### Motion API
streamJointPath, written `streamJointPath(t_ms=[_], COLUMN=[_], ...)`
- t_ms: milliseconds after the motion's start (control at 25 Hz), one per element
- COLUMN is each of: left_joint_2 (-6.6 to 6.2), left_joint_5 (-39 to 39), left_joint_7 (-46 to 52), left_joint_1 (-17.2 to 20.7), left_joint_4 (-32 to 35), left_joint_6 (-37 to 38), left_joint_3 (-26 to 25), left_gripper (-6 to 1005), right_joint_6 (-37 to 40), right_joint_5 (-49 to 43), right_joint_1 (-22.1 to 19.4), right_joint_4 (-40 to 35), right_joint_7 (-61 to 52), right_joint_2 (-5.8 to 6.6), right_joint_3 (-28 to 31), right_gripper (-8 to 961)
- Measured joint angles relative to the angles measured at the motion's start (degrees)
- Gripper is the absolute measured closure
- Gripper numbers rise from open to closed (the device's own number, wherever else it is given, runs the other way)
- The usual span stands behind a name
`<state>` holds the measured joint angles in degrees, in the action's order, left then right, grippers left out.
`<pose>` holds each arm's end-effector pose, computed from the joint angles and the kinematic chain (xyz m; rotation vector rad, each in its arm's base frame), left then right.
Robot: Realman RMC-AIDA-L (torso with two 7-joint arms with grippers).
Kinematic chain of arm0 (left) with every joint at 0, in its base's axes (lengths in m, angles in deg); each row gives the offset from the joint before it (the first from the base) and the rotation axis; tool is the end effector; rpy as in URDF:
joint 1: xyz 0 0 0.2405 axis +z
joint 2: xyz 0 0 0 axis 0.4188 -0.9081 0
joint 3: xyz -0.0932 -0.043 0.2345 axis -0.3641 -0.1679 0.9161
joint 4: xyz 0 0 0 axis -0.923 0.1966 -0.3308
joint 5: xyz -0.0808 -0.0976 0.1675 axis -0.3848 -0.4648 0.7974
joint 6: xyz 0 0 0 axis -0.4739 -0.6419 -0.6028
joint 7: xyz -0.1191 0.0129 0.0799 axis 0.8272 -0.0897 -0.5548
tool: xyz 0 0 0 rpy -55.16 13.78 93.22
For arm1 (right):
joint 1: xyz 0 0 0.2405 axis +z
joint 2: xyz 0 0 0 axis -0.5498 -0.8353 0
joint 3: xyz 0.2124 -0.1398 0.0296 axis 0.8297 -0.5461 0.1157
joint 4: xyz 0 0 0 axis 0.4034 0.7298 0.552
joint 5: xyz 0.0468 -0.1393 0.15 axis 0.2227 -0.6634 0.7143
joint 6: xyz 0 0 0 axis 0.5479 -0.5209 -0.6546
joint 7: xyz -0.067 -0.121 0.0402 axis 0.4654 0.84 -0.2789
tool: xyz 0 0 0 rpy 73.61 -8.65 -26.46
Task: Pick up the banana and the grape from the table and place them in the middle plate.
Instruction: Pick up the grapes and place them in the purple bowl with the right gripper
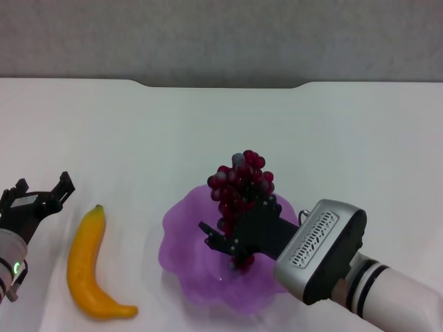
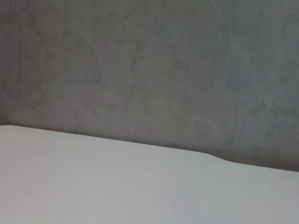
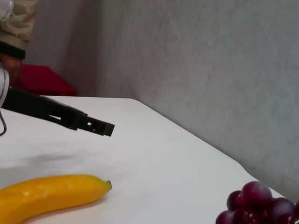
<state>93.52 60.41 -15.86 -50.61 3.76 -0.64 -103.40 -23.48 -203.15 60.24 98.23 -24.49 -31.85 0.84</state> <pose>-0.3636 0.3449 -0.0290 -1.5200 -0.9588 -0.5258 0.1950 0.3133 -0.1437 -2.3724 0.1525 0.4384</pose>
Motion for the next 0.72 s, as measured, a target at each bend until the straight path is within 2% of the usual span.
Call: streamJointPath(t_ms=[160, 280, 360, 480, 720], left_joint_2=[0.00, 0.00, 0.01, 0.01, 0.00], left_joint_5=[0.00, 0.00, 0.00, -0.08, -0.03], left_joint_7=[0.00, -0.02, 0.01, 0.02, -0.04], left_joint_1=[0.05, 0.18, 0.30, 0.48, 0.62], left_joint_4=[0.02, 0.11, 0.24, 0.42, 0.40], left_joint_6=[-0.07, -0.16, -0.34, -0.74, -0.79], left_joint_3=[0.00, 0.00, 0.00, 0.00, 0.01], left_gripper=[106, 106, 106, 106, 105], right_joint_6=[0.29, -3.27, -7.98, -18.81, -38.64], right_joint_5=[-0.18, 0.00, 0.18, -0.35, -3.03], right_joint_1=[0.00, 0.00, 0.07, 0.06, -3.53], right_joint_4=[-0.43, 0.10, 2.09, 9.27, 23.60], right_joint_7=[0.22, -0.05, -0.27, 0.46, 5.36], right_joint_2=[-0.01, 0.09, 0.20, 0.57, 0.56], right_joint_3=[-1.11, -1.25, -0.60, 1.90, 9.93], right_gripper=[94, 56, 58, 62, 70])
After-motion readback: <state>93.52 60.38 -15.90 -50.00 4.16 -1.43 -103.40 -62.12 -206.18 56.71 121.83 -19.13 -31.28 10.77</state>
